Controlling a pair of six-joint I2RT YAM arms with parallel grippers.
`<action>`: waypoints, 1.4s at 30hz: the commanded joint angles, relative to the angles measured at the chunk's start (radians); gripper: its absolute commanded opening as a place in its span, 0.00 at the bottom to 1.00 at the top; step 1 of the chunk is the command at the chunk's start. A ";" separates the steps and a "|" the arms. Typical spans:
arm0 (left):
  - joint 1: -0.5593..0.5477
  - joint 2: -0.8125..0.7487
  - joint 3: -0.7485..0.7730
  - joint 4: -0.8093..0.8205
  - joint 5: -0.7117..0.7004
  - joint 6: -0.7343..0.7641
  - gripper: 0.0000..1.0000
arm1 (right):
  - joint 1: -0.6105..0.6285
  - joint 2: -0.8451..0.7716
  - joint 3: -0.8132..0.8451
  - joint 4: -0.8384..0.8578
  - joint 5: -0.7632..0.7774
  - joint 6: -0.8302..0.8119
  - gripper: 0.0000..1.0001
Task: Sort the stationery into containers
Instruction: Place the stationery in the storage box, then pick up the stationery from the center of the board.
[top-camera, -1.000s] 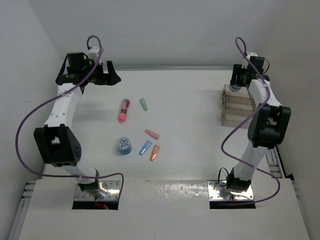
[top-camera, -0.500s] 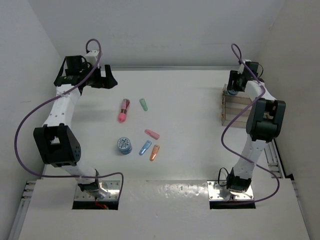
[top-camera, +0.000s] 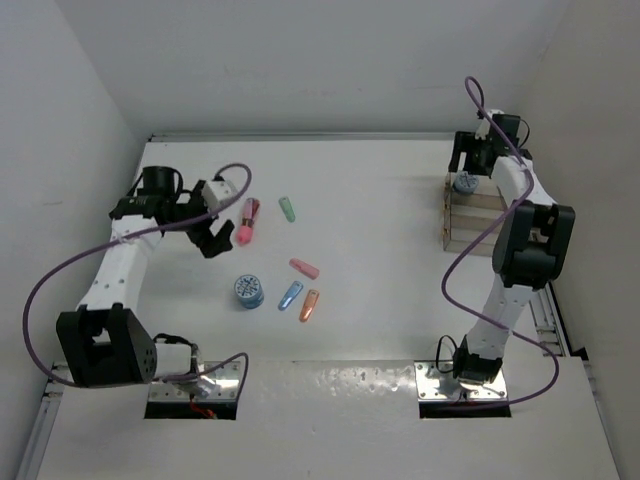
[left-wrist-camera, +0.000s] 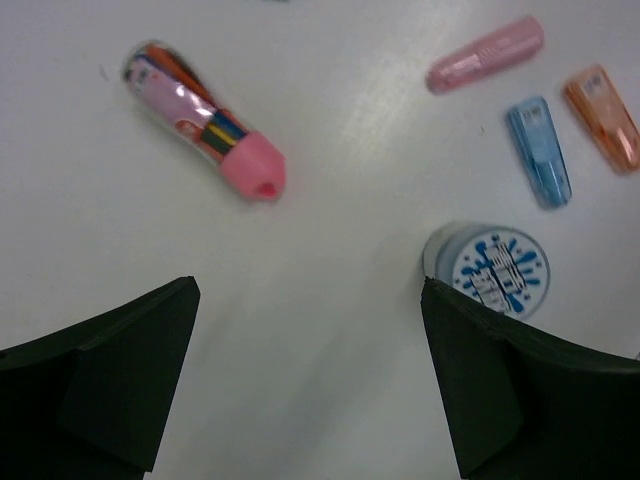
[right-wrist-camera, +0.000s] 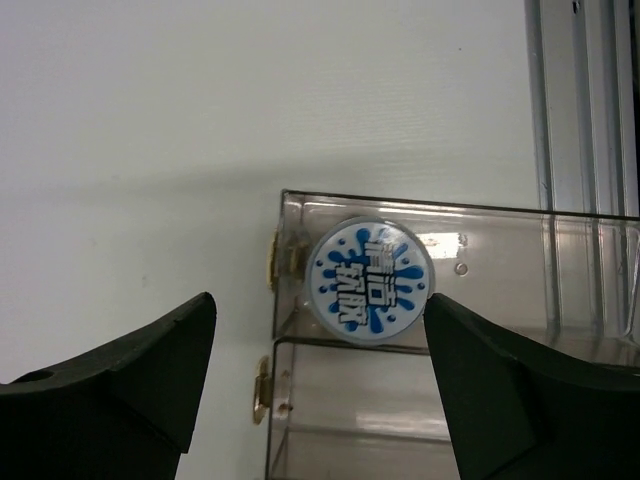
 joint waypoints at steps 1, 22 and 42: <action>-0.059 -0.101 -0.066 -0.168 0.041 0.373 1.00 | 0.024 -0.132 -0.011 -0.030 -0.046 0.024 0.83; -0.390 -0.150 -0.445 0.117 -0.144 0.366 1.00 | 0.091 -0.635 -0.477 -0.139 -0.251 0.108 0.83; -0.522 0.145 0.214 0.051 -0.116 0.096 0.25 | 0.093 -0.717 -0.555 -0.145 -0.289 0.044 0.81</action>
